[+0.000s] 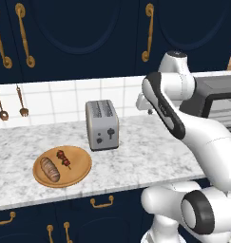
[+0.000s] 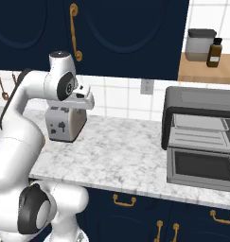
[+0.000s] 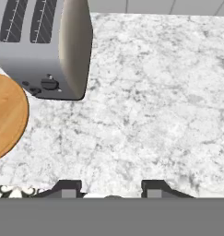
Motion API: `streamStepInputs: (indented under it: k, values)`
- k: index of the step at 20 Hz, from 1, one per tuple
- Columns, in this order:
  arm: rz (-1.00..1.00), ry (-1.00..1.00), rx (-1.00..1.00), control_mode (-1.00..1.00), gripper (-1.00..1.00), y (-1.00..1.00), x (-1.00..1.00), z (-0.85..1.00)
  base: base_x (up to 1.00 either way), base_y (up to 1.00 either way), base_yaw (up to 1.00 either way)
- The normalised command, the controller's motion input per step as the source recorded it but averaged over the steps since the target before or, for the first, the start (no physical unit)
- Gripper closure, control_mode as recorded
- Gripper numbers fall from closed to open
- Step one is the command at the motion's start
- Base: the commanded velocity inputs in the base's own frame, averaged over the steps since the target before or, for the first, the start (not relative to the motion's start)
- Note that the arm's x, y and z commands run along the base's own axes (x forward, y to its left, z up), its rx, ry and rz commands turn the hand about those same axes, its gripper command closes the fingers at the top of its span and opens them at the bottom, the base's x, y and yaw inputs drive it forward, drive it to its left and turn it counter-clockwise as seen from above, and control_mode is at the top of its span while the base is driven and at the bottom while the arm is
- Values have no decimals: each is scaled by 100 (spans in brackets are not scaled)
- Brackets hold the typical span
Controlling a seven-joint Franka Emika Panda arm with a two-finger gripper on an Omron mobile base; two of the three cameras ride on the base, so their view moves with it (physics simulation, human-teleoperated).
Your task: Pick up the kebab skewer and baguette bread, and place them inside the toaster oven. Close the toaster oven door and start by setting the timer.
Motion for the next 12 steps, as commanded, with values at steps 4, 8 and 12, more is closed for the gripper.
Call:
streamStepInputs:
  k: [4,8,12]
  values:
    - [-3,-1,0,-100,-100,-19,-51,-2,0,0,0]
    - [-3,-2,0,-100,-100,-81,-100,-3,0,0,0]
    - [0,0,0,-100,-100,-89,-90,0,0,0,0]
